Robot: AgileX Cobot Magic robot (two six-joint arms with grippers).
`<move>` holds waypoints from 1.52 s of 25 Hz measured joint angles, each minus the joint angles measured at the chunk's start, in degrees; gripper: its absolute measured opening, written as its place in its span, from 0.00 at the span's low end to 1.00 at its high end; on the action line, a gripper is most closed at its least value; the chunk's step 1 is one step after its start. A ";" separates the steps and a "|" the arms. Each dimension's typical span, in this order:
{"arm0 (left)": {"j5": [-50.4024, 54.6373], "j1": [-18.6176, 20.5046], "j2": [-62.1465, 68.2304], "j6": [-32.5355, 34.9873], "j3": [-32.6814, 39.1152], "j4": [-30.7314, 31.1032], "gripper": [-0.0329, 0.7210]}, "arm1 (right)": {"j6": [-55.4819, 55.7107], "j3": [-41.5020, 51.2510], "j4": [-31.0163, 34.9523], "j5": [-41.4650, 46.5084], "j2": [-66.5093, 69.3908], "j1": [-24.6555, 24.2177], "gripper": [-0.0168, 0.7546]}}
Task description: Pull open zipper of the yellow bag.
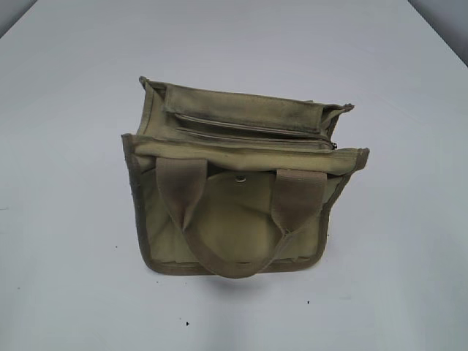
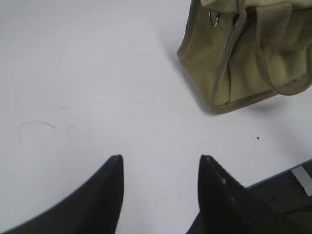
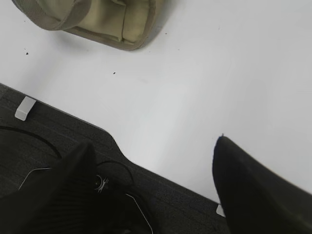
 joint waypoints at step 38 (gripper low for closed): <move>0.11 14.65 -6.28 0.00 0.07 -0.07 0.48 | -0.23 0.05 0.86 0.65 -15.87 -15.79 0.77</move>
